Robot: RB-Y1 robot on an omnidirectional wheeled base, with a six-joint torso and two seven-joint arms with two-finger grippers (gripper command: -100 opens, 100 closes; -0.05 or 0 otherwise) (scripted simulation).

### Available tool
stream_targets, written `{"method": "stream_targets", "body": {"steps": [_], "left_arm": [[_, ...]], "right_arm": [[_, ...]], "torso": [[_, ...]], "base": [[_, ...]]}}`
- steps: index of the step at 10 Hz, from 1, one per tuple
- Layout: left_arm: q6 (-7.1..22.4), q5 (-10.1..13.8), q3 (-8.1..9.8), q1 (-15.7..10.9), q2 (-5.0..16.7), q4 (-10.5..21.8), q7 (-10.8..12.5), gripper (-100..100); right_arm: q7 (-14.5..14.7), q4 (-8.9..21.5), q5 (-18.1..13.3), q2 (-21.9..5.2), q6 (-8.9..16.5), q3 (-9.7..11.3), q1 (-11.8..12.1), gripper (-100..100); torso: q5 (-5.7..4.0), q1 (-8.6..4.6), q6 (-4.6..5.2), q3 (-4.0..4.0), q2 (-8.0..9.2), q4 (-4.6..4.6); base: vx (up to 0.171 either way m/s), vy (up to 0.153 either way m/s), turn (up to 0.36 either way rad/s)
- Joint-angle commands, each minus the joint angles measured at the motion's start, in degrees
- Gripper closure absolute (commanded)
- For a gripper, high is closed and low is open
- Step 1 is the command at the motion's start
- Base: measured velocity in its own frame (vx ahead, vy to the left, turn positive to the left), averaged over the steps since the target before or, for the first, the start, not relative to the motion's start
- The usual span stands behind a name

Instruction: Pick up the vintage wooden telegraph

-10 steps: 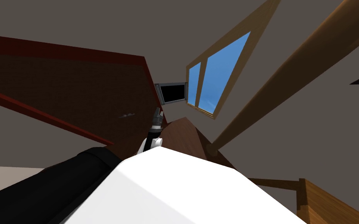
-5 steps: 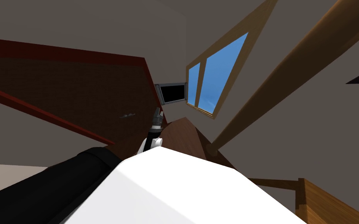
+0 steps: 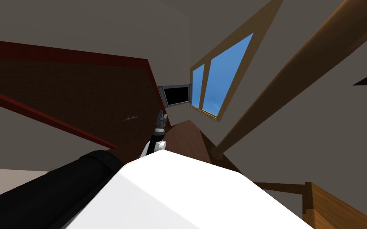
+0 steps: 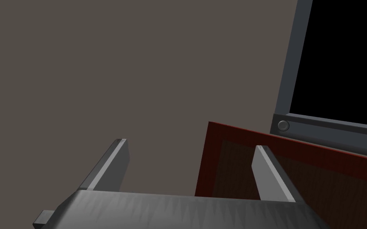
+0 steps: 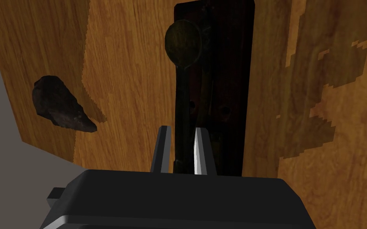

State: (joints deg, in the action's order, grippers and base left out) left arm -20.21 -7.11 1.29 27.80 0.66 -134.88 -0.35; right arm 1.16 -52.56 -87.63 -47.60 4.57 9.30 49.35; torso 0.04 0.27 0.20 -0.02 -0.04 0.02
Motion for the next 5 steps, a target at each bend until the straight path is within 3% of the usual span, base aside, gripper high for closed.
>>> {"method": "stream_targets", "body": {"steps": [1,4,5], "left_arm": [[0.00,0.00,0.00,0.00,0.00,0.00,0.00,0],[0.00,0.00,0.00,0.00,0.00,0.00,0.00,0],[0.00,0.00,0.00,0.00,-0.01,0.00,0.00,0]], "right_arm": [[-1.58,-0.53,-0.96,-0.65,-0.17,-0.01,0.56,100],[-3.23,-2.79,-1.71,-2.95,-1.19,-1.12,2.86,100],[-2.64,-2.19,-1.43,-2.24,-0.80,-0.81,2.24,100]], "torso": [[0.00,0.00,0.00,0.00,0.00,0.00],[0.09,0.23,0.02,-0.02,-0.02,-0.02],[0.15,0.35,0.03,-0.04,-0.05,-0.04]], "base": [[0.014,0.029,-0.023],[0.016,0.062,-0.039],[0.012,0.039,-0.021]]}}
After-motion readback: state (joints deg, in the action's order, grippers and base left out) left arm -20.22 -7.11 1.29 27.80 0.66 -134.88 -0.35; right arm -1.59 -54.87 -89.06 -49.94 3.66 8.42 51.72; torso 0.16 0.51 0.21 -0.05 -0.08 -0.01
